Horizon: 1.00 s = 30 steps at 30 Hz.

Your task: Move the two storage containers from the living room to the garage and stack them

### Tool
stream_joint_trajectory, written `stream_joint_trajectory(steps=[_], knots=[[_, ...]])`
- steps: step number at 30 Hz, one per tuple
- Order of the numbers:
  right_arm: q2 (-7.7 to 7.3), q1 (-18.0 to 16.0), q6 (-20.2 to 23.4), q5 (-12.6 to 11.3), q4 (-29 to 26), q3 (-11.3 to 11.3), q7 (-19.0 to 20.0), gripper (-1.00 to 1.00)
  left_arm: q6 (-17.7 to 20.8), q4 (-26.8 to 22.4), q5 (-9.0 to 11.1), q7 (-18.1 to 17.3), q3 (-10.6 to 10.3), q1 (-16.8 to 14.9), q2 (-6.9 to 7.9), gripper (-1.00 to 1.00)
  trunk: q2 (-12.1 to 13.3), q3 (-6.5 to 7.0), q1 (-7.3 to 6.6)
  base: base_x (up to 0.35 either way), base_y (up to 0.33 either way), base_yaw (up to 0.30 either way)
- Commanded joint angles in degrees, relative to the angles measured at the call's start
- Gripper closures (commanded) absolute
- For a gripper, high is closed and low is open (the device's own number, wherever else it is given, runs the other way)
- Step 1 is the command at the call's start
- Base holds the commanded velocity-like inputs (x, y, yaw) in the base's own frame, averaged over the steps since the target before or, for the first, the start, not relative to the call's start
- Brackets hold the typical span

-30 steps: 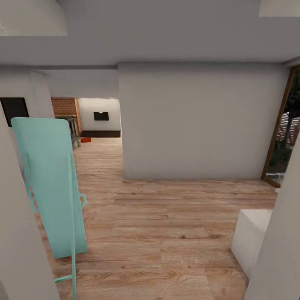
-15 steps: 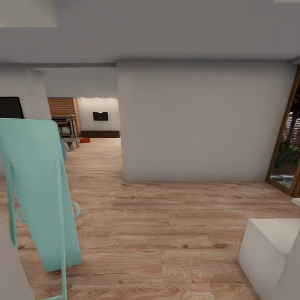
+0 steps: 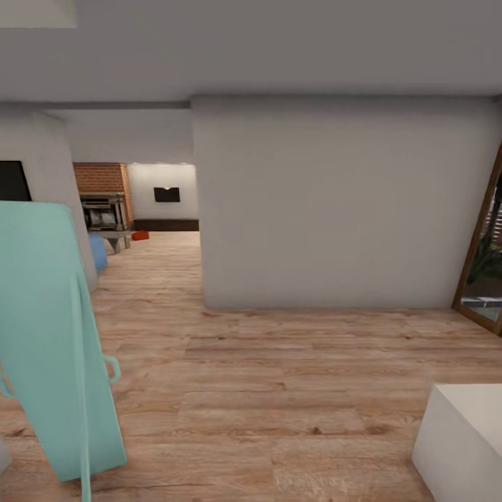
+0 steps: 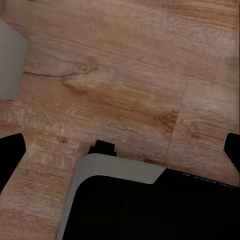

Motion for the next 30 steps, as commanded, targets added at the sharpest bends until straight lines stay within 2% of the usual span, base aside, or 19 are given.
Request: stream_joint_trajectory(steps=[1, 30], knots=[[0.08, -0.1, -0.3, -0.4, 0.2, 0.5, 0.0, -1.00, -0.2, 0.0, 0.4, 0.1, -0.5, 0.0, 0.00, -1.00, 0.0, -0.08, 0.04, 0.322, 0.000, 0.000], [0.42, -0.1, -0.2, -0.5, 0.2, 0.4, 0.0, -1.00, -0.1, 0.0, 0.4, 0.1, -0.5, 0.0, 0.00, -1.00, 0.0, -0.08, 0.04, 0.322, 0.000, 0.000]])
